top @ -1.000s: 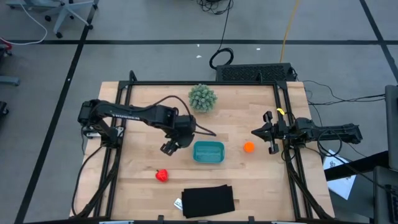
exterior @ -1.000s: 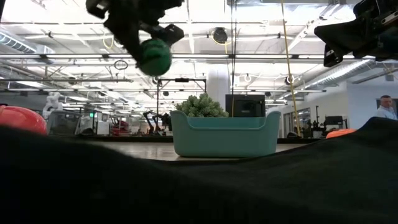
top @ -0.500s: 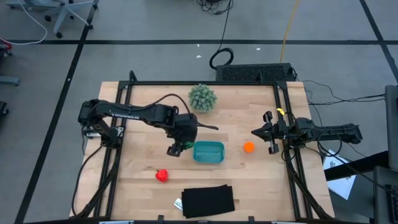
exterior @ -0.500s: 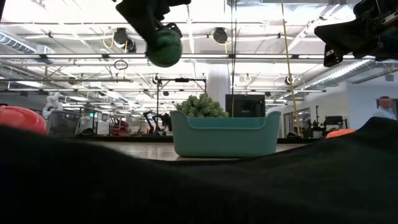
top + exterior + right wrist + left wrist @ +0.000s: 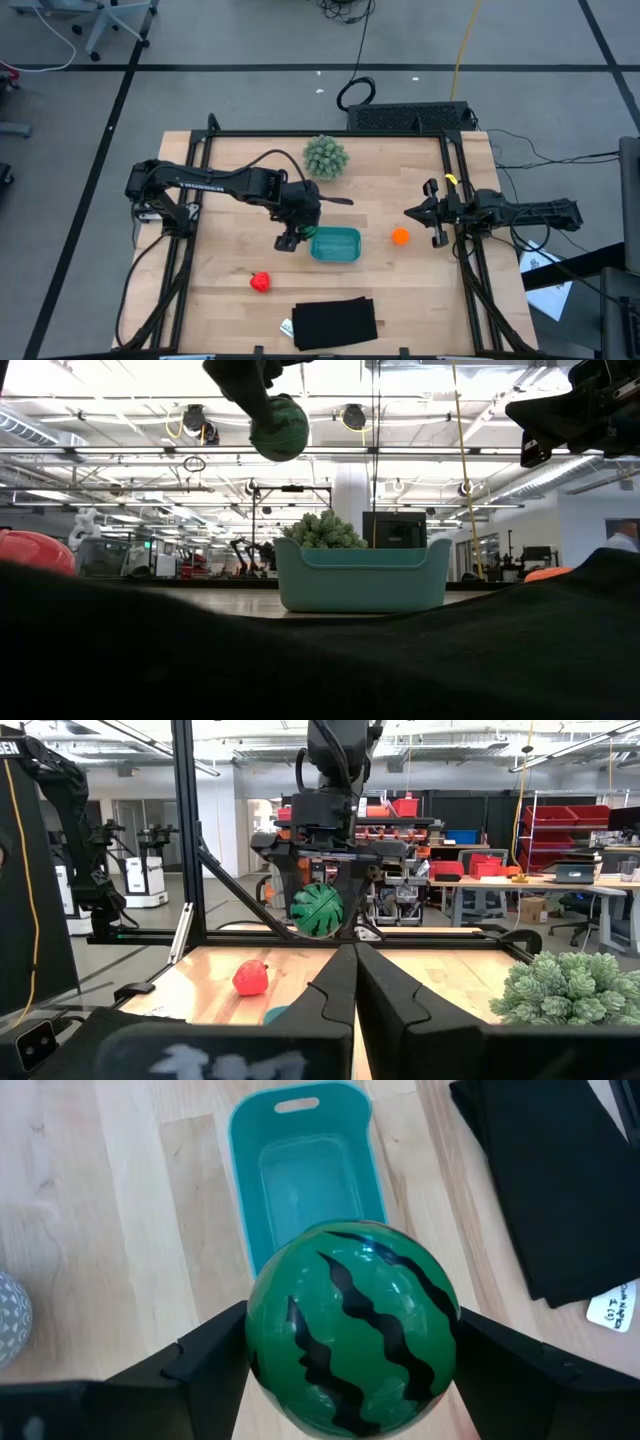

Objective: Pick and placing Produce into tupperware
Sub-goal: Put the watermelon toy into the bin

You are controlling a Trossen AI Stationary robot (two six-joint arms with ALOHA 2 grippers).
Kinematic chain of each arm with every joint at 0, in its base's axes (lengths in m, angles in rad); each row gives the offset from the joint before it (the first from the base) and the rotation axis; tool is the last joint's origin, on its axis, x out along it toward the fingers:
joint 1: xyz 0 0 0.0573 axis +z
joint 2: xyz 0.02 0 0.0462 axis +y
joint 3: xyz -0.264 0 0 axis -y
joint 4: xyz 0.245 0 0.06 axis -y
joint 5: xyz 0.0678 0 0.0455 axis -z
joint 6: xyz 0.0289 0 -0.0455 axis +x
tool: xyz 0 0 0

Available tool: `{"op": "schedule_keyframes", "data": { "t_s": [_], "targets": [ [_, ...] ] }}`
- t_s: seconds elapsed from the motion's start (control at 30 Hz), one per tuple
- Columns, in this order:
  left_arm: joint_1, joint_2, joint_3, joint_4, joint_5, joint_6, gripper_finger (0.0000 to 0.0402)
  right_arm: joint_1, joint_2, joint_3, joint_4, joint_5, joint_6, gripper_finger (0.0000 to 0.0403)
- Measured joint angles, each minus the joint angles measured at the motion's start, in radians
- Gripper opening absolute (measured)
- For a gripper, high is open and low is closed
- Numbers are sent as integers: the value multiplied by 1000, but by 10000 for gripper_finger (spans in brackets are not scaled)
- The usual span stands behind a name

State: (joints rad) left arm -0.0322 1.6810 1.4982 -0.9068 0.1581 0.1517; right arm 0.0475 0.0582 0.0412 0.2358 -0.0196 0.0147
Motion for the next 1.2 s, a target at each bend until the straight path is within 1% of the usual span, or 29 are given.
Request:
{"op": "schedule_keyframes", "data": {
  "t_s": [0.27,0.37,0.63,0.87,0.97,1.2],
  "targets": [
    [0,0,0,54,-1,-15,294,0,0,0,0,0,0,0],
    [0,0,0,66,-1,-34,294,0,0,0,0,0,0,0],
    [0,0,0,168,-2,-111,294,0,0,0,0,0,0,0],
    [5,0,-1,224,6,-87,294,0,0,0,0,0,0,0],
    [17,0,-1,257,23,-86,294,0,0,0,0,0,0,0],
    [54,0,-1,327,27,-65,294,0,0,0,0,0,0,0]
  ]
}}
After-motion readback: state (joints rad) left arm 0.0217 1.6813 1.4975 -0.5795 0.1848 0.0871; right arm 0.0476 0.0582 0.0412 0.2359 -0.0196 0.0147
